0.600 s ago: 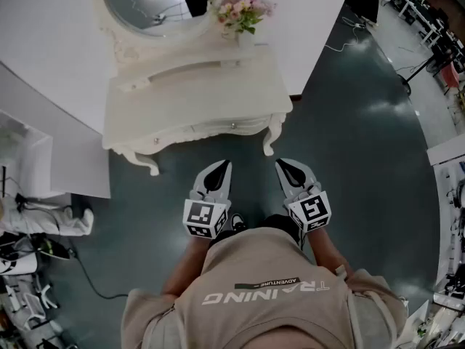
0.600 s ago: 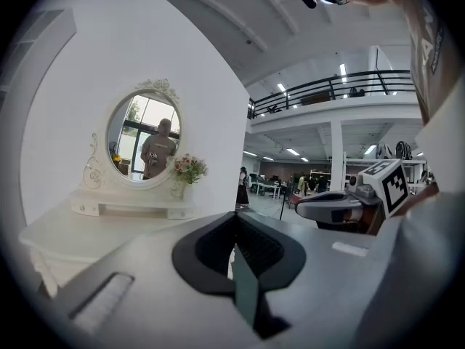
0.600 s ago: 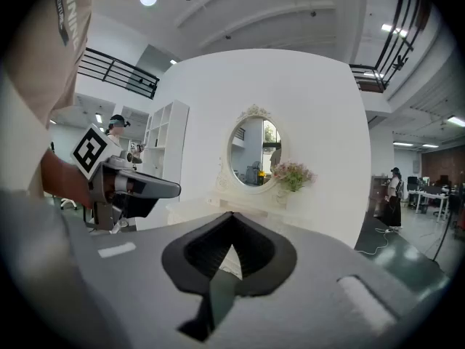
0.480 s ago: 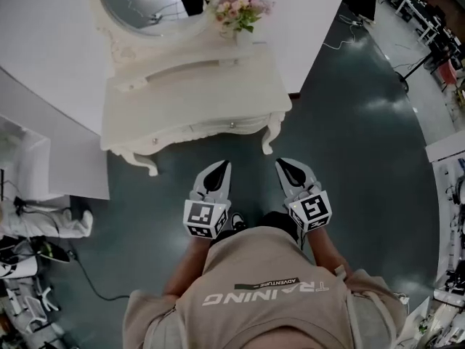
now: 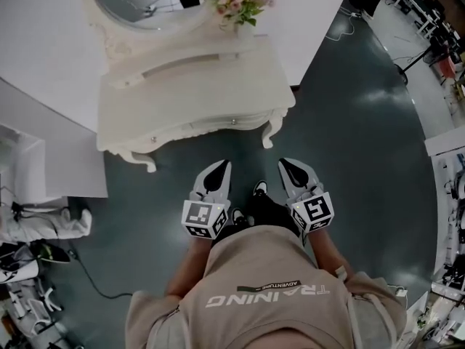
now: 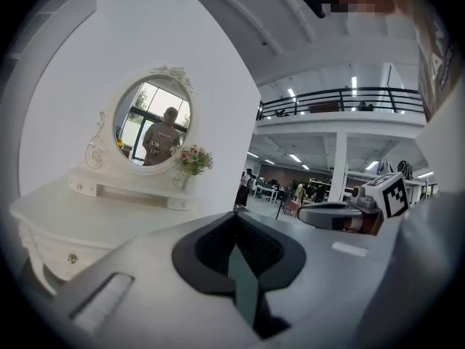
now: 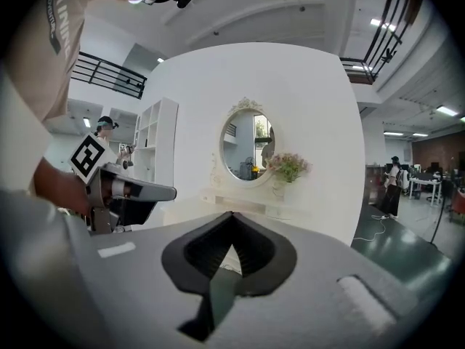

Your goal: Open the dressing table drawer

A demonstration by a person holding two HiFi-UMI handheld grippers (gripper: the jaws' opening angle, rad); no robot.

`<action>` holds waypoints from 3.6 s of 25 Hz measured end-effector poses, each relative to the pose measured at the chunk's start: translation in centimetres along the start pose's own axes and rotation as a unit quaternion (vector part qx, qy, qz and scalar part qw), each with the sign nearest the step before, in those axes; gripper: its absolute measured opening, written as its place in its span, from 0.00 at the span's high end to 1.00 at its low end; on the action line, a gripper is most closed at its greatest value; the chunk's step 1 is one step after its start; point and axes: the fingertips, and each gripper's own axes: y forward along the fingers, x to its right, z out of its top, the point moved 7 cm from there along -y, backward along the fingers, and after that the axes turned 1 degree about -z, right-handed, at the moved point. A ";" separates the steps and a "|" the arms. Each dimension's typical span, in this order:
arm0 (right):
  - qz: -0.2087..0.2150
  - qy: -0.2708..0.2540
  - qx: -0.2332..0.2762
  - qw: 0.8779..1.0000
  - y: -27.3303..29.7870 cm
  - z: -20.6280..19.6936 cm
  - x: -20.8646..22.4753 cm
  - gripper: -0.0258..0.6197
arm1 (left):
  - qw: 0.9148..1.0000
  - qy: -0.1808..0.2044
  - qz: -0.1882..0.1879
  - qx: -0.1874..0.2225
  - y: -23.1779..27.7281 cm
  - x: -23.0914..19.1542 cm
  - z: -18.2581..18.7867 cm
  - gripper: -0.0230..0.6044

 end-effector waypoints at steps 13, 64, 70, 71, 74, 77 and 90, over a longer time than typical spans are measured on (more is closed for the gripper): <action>0.051 0.024 0.010 0.998 10.0 -0.2 4.8 0.96 | 0.998 0.033 0.025 -0.037 6.7 -4.8 2.6 0.93; 0.001 -0.023 -0.001 1.000 36.0 8.3 20.7 0.96 | 0.998 0.049 0.042 0.015 29.3 -24.7 15.4 0.93; -0.031 -0.014 -0.014 0.999 38.2 7.9 20.1 0.96 | 0.998 0.060 0.000 0.011 30.2 -27.0 15.9 0.93; -0.035 -0.014 -0.013 0.999 38.6 7.9 20.0 0.96 | 0.998 0.061 -0.004 0.011 30.4 -27.3 15.8 0.93; -0.046 -0.019 -0.011 0.999 39.7 7.9 19.6 0.96 | 0.998 0.058 -0.011 0.005 30.6 -28.3 15.5 0.93; -0.056 -0.021 -0.024 0.998 40.1 7.2 19.5 0.96 | 0.999 0.050 -0.015 -0.005 30.8 -28.5 14.9 0.93; -0.053 -0.009 -0.100 0.993 44.8 1.1 21.2 0.96 | 0.999 0.047 0.001 -0.023 31.7 -28.1 14.9 0.93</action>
